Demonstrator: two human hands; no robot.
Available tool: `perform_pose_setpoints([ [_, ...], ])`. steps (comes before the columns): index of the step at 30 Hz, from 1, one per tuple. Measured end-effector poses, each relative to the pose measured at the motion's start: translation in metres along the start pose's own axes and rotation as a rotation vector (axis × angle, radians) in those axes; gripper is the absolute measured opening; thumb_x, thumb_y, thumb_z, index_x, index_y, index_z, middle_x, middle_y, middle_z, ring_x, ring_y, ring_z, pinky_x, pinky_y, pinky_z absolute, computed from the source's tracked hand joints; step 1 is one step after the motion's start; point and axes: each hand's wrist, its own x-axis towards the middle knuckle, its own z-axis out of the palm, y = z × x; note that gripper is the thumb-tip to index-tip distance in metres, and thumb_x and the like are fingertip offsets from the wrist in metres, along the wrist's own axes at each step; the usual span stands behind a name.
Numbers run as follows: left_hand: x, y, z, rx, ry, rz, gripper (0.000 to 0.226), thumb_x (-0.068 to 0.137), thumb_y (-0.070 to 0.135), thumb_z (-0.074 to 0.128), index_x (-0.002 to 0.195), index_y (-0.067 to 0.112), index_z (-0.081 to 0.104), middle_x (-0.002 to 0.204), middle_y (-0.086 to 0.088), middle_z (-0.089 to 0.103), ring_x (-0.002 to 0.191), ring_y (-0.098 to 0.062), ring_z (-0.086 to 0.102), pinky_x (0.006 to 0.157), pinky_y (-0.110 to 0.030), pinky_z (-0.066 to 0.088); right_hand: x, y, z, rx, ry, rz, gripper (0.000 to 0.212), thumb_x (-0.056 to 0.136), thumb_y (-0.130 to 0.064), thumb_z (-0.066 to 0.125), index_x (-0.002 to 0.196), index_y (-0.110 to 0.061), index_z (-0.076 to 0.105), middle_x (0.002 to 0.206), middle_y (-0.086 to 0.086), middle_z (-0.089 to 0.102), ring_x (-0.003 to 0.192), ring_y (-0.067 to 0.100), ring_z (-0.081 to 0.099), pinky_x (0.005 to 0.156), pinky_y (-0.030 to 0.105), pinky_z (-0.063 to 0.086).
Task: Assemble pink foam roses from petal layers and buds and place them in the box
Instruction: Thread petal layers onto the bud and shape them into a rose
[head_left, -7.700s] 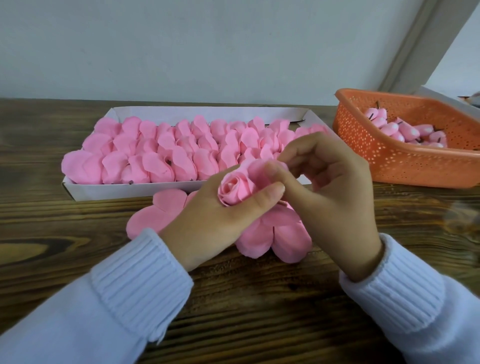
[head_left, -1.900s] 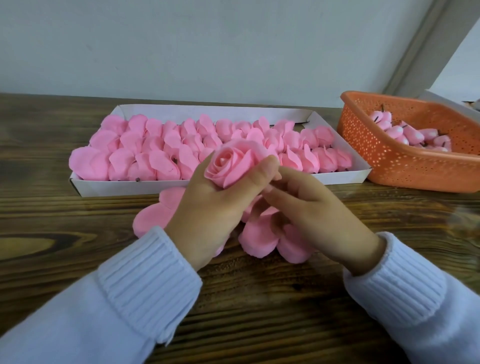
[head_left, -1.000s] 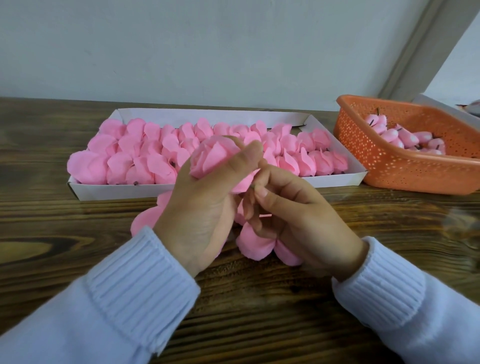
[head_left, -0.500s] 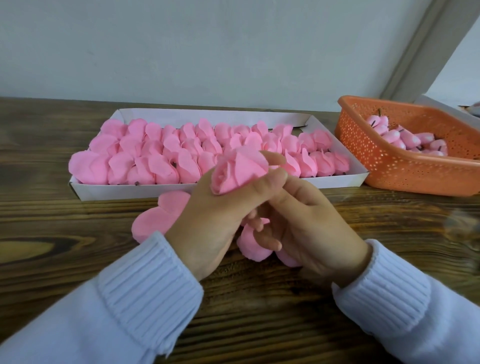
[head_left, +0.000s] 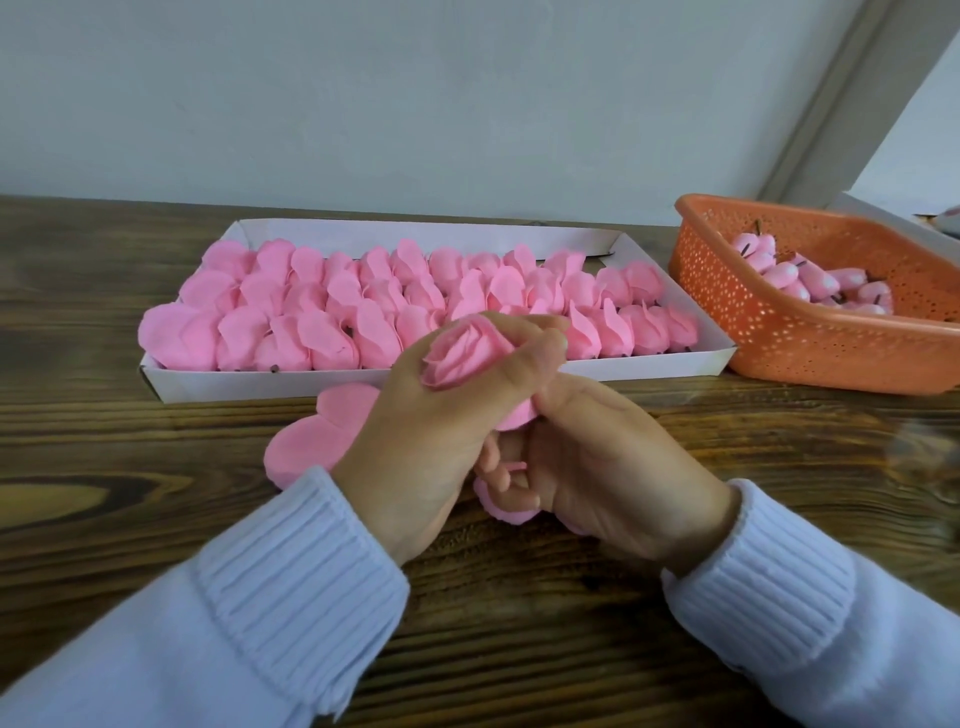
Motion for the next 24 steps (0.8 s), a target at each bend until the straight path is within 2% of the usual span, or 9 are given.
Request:
perform_pose_setpoints([
  [2,0.001,0.001,0.0,-0.014,0.004,0.009,0.014,0.064,0.04,0.069,0.062,0.026,0.068,0.093,0.006,0.073,0.045,-0.01,0.056,0.039,-0.02,0.042,-0.001,-0.001,-0.001,0.009,-0.012,-0.013,0.039,0.085,-0.024,0.051,0.115,0.001,0.05,0.075,0.007,0.058,0.063,0.011,0.055,0.053,0.022,0.042],
  [4,0.001,0.001,0.0,-0.018,0.01,0.023,0.013,0.063,0.037,0.071,0.061,0.025,0.065,0.095,0.005,0.072,0.066,-0.017,0.066,0.041,-0.021,0.044,-0.002,-0.002,-0.001,0.021,-0.02,-0.037,0.03,0.084,-0.017,0.055,0.113,-0.01,0.055,0.077,0.007,0.056,0.066,0.01,0.055,0.055,0.021,0.044],
  [6,0.001,0.0,-0.001,0.008,0.004,0.03,0.011,0.061,0.034,0.073,0.062,0.026,0.065,0.098,0.005,0.072,0.056,-0.013,0.061,0.038,-0.017,0.04,-0.002,-0.002,-0.001,0.033,-0.011,-0.038,0.021,0.085,-0.019,0.055,0.102,-0.008,0.058,0.072,0.005,0.059,0.063,0.01,0.055,0.054,0.019,0.043],
  [9,-0.001,-0.002,-0.001,0.039,-0.011,0.025,0.008,0.063,0.036,0.072,0.065,0.029,0.069,0.103,0.006,0.072,0.037,-0.004,0.047,0.036,-0.015,0.039,-0.001,-0.001,-0.001,-0.001,0.017,0.013,0.039,0.09,-0.027,0.046,0.109,0.006,0.051,0.068,0.004,0.061,0.06,0.01,0.055,0.052,0.02,0.042],
  [14,0.001,-0.001,-0.002,0.026,-0.003,0.029,0.015,0.068,0.041,0.068,0.068,0.026,0.069,0.087,0.006,0.071,0.068,-0.013,0.067,0.049,-0.025,0.05,-0.002,-0.002,0.0,0.017,-0.003,-0.051,0.041,0.08,-0.022,0.058,0.12,-0.02,0.056,0.076,0.002,0.058,0.067,0.01,0.056,0.055,0.02,0.042],
  [17,0.0,-0.002,0.0,0.003,-0.05,0.019,0.012,0.069,0.038,0.068,0.069,0.026,0.07,0.09,0.0,0.072,0.039,-0.005,0.052,0.041,-0.019,0.045,-0.002,-0.003,0.0,-0.017,0.035,-0.02,0.02,0.09,-0.022,0.047,0.1,-0.009,0.058,0.069,0.003,0.058,0.058,0.009,0.054,0.046,0.015,0.037],
  [19,0.0,-0.002,0.001,0.002,-0.071,-0.004,0.008,0.071,0.034,0.069,0.071,0.027,0.071,0.086,-0.01,0.071,0.033,-0.003,0.045,0.039,-0.02,0.045,-0.002,-0.003,0.001,-0.058,0.067,0.013,0.029,0.093,-0.025,0.04,0.089,0.0,0.054,0.065,0.006,0.058,0.053,0.01,0.053,0.042,0.015,0.035],
  [21,0.001,-0.003,0.001,0.015,-0.05,0.005,0.008,0.078,0.029,0.069,0.07,0.027,0.071,0.078,-0.004,0.072,0.038,-0.008,0.052,0.041,-0.023,0.047,-0.002,-0.005,0.0,-0.067,0.081,0.018,0.028,0.092,-0.024,0.041,0.1,-0.003,0.057,0.069,0.005,0.061,0.057,0.011,0.057,0.045,0.017,0.039],
  [24,0.003,-0.002,-0.003,0.129,0.128,0.118,0.015,0.081,0.03,0.069,0.073,0.018,0.07,0.084,-0.005,0.072,0.069,-0.019,0.067,0.048,-0.026,0.05,-0.002,-0.011,-0.003,-0.113,0.109,0.013,0.031,0.086,-0.02,0.048,0.114,-0.014,0.06,0.085,0.004,0.064,0.072,0.014,0.063,0.056,0.023,0.05],
])
